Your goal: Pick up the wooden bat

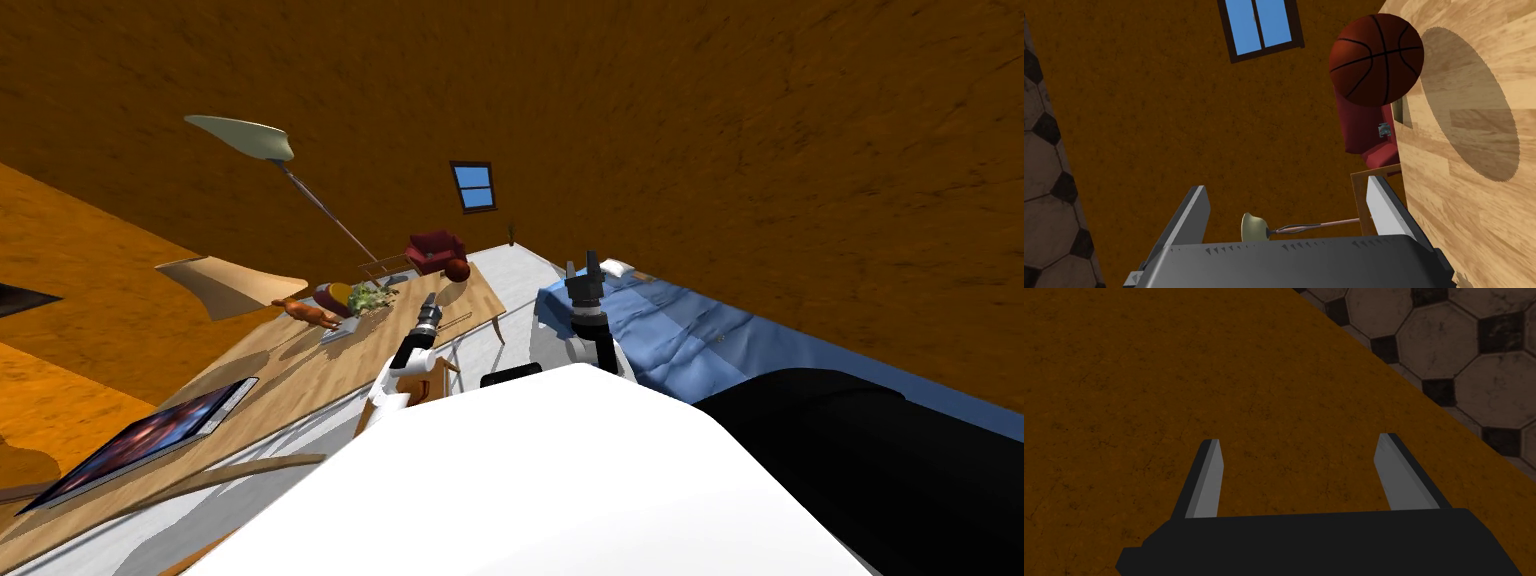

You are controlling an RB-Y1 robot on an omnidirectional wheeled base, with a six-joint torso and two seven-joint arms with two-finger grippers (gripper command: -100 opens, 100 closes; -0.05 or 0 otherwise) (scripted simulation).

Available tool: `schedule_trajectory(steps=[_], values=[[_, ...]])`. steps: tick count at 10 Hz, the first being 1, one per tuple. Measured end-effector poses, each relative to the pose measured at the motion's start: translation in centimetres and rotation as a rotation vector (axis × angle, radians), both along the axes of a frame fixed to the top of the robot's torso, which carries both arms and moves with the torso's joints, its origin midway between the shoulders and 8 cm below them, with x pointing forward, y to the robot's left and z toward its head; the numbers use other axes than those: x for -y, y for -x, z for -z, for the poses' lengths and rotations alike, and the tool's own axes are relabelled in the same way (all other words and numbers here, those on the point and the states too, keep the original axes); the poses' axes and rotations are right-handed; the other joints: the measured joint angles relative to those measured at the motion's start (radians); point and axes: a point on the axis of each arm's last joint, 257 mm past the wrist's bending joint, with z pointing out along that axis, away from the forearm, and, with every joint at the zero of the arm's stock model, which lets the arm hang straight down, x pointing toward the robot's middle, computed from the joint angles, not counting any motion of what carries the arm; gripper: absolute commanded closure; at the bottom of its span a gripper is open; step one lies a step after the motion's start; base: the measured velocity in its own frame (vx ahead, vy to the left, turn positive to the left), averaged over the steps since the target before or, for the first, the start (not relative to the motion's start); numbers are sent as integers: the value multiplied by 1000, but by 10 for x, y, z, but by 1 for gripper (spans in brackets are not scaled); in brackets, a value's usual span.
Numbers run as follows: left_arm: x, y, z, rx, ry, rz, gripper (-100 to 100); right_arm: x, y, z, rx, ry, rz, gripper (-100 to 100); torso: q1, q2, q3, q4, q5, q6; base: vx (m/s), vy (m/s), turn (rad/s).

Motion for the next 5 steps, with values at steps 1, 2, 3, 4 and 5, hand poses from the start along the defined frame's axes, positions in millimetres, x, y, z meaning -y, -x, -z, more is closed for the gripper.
schedule_trajectory(steps=[1,2,3,4,5], values=[[-4,-3,11,-35,6,-6,-100,0,0,0,0,0,0,0,0,0,0,0,0,0,-26,-22,-218],[-10,-10,21,-70,14,-11,-100,0,0,0,0,0,0,0,0,0,0,0,0,0,-22,-14,-105],[-17,-13,33,-108,19,-19,-100,0,0,0,0,0,0,0,1,0,0,0,0,-1,-21,-16,-190],[-22,-16,43,-144,30,-27,-100,0,0,0,0,0,0,0,1,-1,0,0,0,0,-18,-9,-89],[-26,-18,55,-181,36,-35,-100,0,0,0,0,0,0,0,1,-1,0,0,0,-1,-16,-12,-174]])
